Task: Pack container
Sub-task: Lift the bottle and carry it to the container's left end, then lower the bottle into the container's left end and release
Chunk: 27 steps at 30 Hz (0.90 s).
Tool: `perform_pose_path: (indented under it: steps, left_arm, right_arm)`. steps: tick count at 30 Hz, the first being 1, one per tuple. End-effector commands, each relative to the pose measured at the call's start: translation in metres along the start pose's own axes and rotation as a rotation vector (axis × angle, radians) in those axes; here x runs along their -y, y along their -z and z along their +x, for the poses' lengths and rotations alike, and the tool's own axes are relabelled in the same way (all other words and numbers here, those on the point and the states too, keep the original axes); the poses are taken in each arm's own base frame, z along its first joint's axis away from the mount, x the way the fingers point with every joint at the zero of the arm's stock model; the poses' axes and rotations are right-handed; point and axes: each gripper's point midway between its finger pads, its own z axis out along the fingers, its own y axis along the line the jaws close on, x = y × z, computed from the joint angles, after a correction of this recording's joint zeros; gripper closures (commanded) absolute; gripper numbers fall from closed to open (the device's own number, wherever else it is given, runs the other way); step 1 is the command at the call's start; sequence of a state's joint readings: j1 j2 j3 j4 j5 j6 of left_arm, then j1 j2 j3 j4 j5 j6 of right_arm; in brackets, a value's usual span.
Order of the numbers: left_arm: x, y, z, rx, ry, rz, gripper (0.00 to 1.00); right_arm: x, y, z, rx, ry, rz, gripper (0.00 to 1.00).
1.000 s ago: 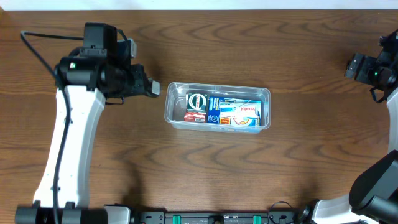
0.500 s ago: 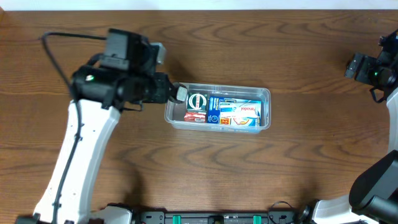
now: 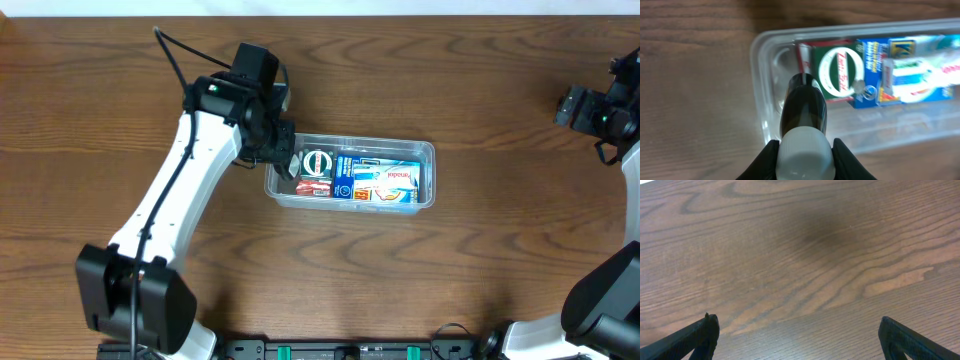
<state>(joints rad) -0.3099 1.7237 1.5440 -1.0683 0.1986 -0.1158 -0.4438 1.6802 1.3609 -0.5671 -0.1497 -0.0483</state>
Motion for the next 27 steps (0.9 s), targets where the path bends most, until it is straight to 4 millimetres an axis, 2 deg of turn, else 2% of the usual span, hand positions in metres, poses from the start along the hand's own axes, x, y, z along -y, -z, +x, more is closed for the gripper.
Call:
perform_pose_path:
  steps: [1,8,14,27]
  left_arm:
    - [-0.004,-0.003,-0.009,0.018,0.013,-0.032,0.77]
    - [-0.005,-0.013,-0.014,0.017,0.013,-0.034,0.77]
    - [-0.013,-0.021,-0.014,0.003,0.015,-0.085,0.77]
    - [-0.007,-0.031,-0.016,0.013,-0.004,-0.078,0.77]
  right_arm:
    - [-0.002,-0.001,0.000,-0.002,0.014,-0.009,0.01]
    - [-0.002,-0.001,0.000,-0.002,0.014,-0.009,0.01]
    - [-0.002,-0.001,0.000,-0.002,0.014,-0.009,0.01]
    - [-0.002,-0.001,0.000,-0.002,0.014,-0.009,0.01]
